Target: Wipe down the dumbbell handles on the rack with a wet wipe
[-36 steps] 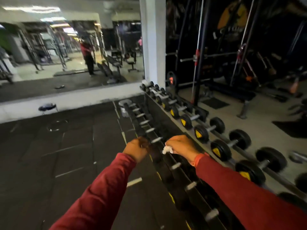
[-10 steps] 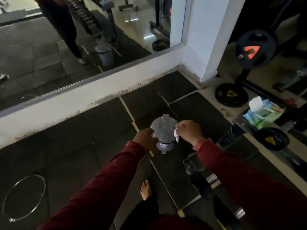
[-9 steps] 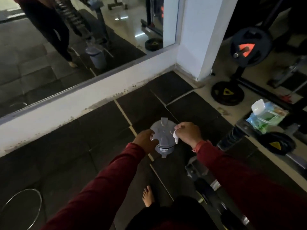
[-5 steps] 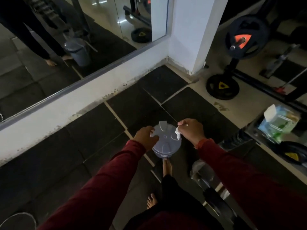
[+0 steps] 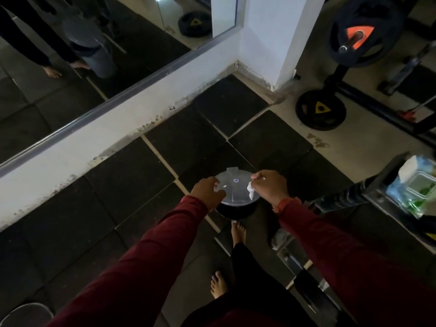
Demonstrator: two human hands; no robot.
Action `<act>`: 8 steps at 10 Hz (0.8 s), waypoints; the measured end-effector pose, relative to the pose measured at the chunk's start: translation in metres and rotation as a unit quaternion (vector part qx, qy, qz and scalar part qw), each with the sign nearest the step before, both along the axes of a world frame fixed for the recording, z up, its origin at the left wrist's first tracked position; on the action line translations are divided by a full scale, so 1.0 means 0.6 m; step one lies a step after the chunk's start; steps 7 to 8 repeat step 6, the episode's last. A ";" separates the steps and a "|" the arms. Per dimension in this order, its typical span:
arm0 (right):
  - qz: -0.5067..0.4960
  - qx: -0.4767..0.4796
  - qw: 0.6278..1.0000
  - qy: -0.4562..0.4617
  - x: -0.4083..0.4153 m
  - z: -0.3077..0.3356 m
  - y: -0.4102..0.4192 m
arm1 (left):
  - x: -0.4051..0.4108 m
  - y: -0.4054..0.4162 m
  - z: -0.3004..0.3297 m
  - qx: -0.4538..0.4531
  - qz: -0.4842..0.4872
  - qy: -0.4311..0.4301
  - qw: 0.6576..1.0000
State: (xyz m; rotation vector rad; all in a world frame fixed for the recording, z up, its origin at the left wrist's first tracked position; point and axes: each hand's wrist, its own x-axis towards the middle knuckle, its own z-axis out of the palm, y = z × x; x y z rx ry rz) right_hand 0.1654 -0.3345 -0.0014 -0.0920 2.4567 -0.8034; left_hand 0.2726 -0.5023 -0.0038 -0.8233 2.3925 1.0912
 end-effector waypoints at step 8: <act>-0.062 -0.002 0.986 -0.156 -0.077 -0.331 -0.033 | -0.115 -0.007 -0.306 0.033 -0.036 -0.124 0.991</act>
